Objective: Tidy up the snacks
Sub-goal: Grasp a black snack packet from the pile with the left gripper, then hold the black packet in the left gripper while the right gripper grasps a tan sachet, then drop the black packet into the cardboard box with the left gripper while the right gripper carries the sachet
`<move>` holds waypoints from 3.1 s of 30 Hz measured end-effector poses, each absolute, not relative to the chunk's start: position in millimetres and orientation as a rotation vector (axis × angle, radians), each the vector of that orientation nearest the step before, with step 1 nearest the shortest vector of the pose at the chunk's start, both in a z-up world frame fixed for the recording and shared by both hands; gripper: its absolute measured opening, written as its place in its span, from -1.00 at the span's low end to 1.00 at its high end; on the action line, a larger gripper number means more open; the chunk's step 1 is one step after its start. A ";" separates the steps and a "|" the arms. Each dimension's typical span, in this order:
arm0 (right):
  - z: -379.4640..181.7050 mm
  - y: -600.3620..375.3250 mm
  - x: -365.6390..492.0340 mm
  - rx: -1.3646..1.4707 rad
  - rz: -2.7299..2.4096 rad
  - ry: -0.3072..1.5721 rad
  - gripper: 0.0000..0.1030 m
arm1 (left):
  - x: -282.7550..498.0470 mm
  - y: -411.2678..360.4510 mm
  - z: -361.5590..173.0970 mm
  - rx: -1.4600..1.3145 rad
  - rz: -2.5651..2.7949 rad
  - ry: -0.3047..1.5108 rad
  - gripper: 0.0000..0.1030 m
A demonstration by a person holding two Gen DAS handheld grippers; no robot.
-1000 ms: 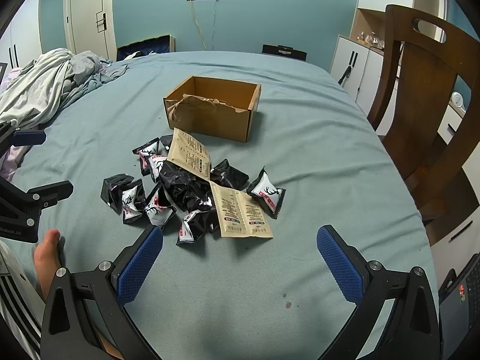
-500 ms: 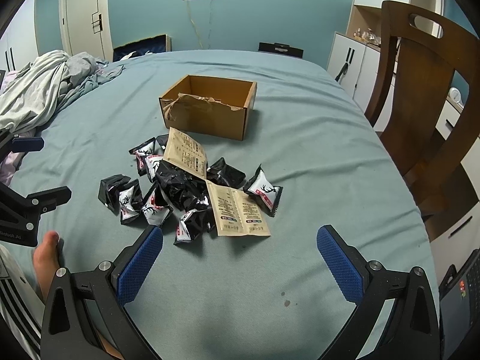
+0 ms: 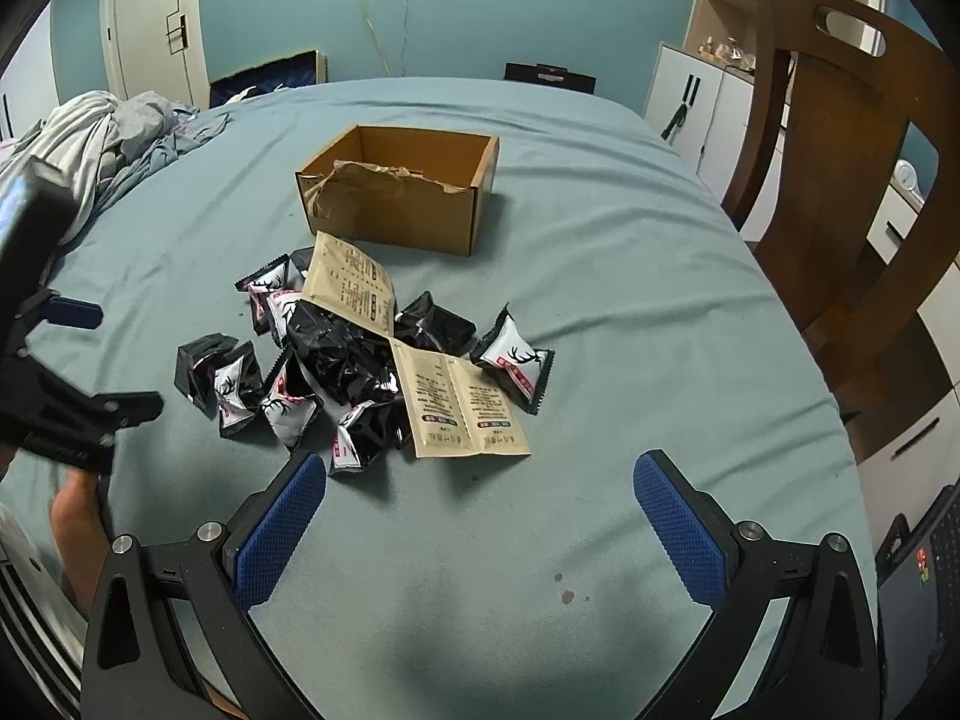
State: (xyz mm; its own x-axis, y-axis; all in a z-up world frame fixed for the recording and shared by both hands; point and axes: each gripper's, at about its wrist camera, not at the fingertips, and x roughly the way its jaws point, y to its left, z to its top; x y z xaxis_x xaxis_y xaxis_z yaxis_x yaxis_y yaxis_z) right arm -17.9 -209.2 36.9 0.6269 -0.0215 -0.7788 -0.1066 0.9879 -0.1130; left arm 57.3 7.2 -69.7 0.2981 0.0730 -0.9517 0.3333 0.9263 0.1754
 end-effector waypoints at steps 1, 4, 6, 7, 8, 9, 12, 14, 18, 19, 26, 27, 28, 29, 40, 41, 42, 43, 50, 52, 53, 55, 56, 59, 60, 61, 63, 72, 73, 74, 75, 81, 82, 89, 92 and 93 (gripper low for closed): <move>36.7 -209.5 -17.3 -0.155 0.046 0.892 1.00 | 65.5 8.5 -75.8 0.359 -0.168 1.287 1.00; 35.2 -209.6 -15.9 -0.164 0.035 0.893 1.00 | 82.4 12.3 -91.3 0.346 -0.125 1.327 1.00; 32.6 -210.4 -14.5 -0.166 0.030 0.894 1.00 | 92.9 16.8 -106.1 0.337 -0.093 1.370 1.00; 30.9 -211.1 -13.2 -0.169 0.023 0.897 1.00 | 96.5 18.8 -112.3 0.328 -0.084 1.393 1.00; 28.9 -211.6 -11.9 -0.170 0.019 0.900 1.00 | 100.9 22.3 -121.8 0.307 -0.076 1.429 1.00; 26.9 -211.9 -10.3 -0.173 0.015 0.906 1.00 | 103.1 24.9 -127.7 0.289 -0.072 1.452 0.99; 22.4 -213.2 -5.5 -0.177 0.005 0.920 1.00 | 107.2 31.4 -143.0 0.208 -0.086 1.518 0.81; 21.6 -213.7 -2.7 -0.176 0.004 0.925 1.00 | 107.8 35.0 -143.2 0.170 -0.089 1.514 0.77; 21.4 -216.6 -1.6 -0.168 -0.002 0.924 1.00 | 105.0 36.9 -132.3 0.152 -0.110 1.485 0.24; 22.1 -216.9 -2.0 -0.166 -0.003 0.922 1.00 | 103.0 37.1 -128.4 0.149 -0.115 1.473 -0.06; 25.2 -215.9 -8.0 -0.163 -0.005 0.907 1.00 | 90.8 44.2 -97.7 0.097 -0.097 1.431 -0.30; 25.8 -215.8 -9.4 -0.161 -0.005 0.908 1.00 | 92.2 46.8 -87.3 0.084 -0.097 1.418 -0.30; 27.0 -215.9 -9.8 -0.157 -0.004 0.909 1.00 | 90.8 48.1 -78.2 0.074 -0.095 1.397 -0.31; 28.7 -216.5 -10.9 -0.151 -0.003 0.907 1.00 | 89.3 49.3 -66.9 0.071 -0.089 1.369 -0.31; 18.2 -220.4 6.1 -0.033 0.088 1.021 1.00 | 56.1 22.1 5.6 0.147 -0.080 1.080 -0.31; 14.7 -219.1 10.9 -0.041 0.090 1.034 1.00 | 63.8 14.9 2.1 0.161 -0.081 1.056 -0.31; 10.9 -216.0 15.2 -0.056 0.090 1.041 1.00 | 67.4 14.0 -0.8 0.159 -0.086 1.049 -0.31; 6.7 -211.8 20.2 -0.081 0.094 1.049 1.00 | 70.6 12.4 0.1 0.151 -0.092 1.048 -0.31; -12.4 -192.9 50.0 -0.190 0.108 1.055 0.23 | 77.5 16.4 -6.9 0.156 -0.100 1.044 -0.31; -20.7 -190.6 59.2 -0.201 0.104 1.067 -0.13 | 78.3 15.9 -7.9 0.160 -0.098 1.044 -0.31; -25.7 -188.4 64.1 -0.208 0.103 1.070 -0.49 | 78.2 15.5 -8.4 0.163 -0.096 1.044 -0.31; -31.0 -189.3 70.6 -0.187 0.122 1.084 -0.71 | 79.2 14.3 -9.0 0.169 -0.093 1.040 -0.31; -30.1 -189.5 72.9 -0.174 0.128 1.076 -0.82 | 79.2 13.8 -9.4 0.171 -0.093 1.037 -0.31; -14.0 -191.5 68.0 -0.166 0.116 0.997 -0.96 | 81.3 15.1 -7.8 0.162 -0.098 1.030 -0.31; -5.6 -193.7 64.9 -0.137 0.124 0.971 -0.97 | 82.3 15.9 -7.0 0.156 -0.100 1.029 -0.31; 5.9 -199.2 61.0 -0.084 0.138 0.936 -0.97 | 83.2 16.9 -6.5 0.149 -0.104 1.027 -0.31; 27.9 -211.8 52.3 0.026 0.163 0.861 -0.97 | 87.1 19.4 -4.2 0.131 -0.114 1.023 -0.31; 56.5 -247.1 23.7 0.242 0.190 0.694 -0.97 | 117.4 18.3 -11.5 0.143 -0.149 0.988 -0.31; 55.1 -247.7 22.7 0.243 0.185 0.688 -0.97 | 122.5 19.4 -12.6 0.127 -0.151 0.988 -0.31; 52.8 -249.4 21.4 0.253 0.183 0.683 -0.97 | 130.5 20.1 -13.5 0.101 -0.159 0.985 -0.31; 49.5 -252.3 16.6 0.260 0.180 0.680 -0.97 | 135.8 19.4 -13.2 0.090 -0.163 0.980 -0.31; 36.8 -250.5 21.6 0.278 0.177 0.702 -0.97 | 176.6 2.4 8.4 0.097 -0.167 0.870 -0.30; 36.7 -250.9 21.7 0.276 0.176 0.707 -0.97 | 183.2 -0.6 11.4 0.104 -0.167 0.855 -0.30; 36.3 -248.8 35.4 0.253 0.157 0.711 -0.97 | 224.7 -23.1 17.5 0.056 -0.240 0.811 0.67; 40.8 -246.8 38.7 0.232 0.155 0.700 -0.97 | 218.5 -21.7 21.6 0.027 -0.199 0.743 1.00; 41.0 -247.1 41.3 0.242 0.160 0.710 -0.97 | 216.7 -22.6 22.5 0.037 -0.192 0.740 1.00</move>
State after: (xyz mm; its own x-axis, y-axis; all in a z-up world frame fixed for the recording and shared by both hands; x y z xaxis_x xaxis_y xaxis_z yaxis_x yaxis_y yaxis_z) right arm 41.3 -247.1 41.0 0.7482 0.2264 -0.6237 -0.0629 0.9599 0.2730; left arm 216.7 -22.6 22.5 0.7217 -0.1608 -0.6733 0.1868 0.9818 -0.0342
